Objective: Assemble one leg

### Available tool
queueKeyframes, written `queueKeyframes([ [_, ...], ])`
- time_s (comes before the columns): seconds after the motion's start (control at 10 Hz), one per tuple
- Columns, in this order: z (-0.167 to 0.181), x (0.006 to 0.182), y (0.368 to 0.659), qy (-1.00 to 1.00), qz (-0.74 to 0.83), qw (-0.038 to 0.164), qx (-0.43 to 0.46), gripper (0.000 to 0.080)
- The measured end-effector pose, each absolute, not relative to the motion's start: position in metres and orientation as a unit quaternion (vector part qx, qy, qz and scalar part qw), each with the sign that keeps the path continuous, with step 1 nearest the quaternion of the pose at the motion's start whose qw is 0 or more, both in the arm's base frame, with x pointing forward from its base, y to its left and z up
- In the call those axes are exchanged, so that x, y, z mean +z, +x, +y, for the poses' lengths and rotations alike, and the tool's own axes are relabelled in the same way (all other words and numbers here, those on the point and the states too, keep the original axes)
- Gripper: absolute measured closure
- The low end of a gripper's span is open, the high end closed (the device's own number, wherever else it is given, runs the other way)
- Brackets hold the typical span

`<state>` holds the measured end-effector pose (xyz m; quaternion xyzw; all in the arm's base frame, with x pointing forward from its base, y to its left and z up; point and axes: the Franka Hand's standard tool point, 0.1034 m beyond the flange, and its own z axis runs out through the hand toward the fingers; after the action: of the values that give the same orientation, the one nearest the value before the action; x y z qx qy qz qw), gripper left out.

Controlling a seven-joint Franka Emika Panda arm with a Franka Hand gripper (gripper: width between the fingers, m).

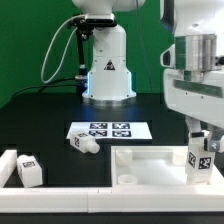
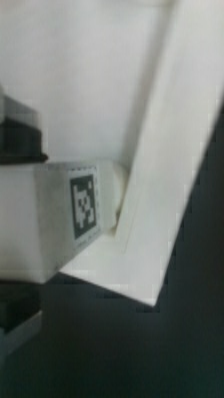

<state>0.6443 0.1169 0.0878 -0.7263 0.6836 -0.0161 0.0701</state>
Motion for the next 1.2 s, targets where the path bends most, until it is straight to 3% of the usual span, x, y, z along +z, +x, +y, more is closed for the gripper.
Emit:
queueKeyframes([
  [0.1,0.1159,0.088,0.6443,-0.699,0.711,0.077,-0.009,0.0505],
  [0.4,0.1175,0.0866,0.6423,-0.744,0.664,0.071,-0.015,0.0505],
  [0.5,0.1192,0.0823,0.6386,-0.801,0.595,0.061,-0.022,0.0469],
  [0.6,0.1219,0.0805,0.6379,-0.847,0.528,0.059,-0.027,0.0258],
  [0.7,0.1236,0.0803,0.6356,-0.891,0.451,0.047,-0.026,0.0258],
  [0.8,0.1236,0.0801,0.6353,-0.911,0.409,0.043,-0.029,0.0183],
  [1.0,0.1205,0.0798,0.6357,-0.931,0.361,0.038,-0.033,0.016],
  [1.2,0.1166,0.0804,0.638,-0.979,0.197,0.008,-0.05,0.0151],
])
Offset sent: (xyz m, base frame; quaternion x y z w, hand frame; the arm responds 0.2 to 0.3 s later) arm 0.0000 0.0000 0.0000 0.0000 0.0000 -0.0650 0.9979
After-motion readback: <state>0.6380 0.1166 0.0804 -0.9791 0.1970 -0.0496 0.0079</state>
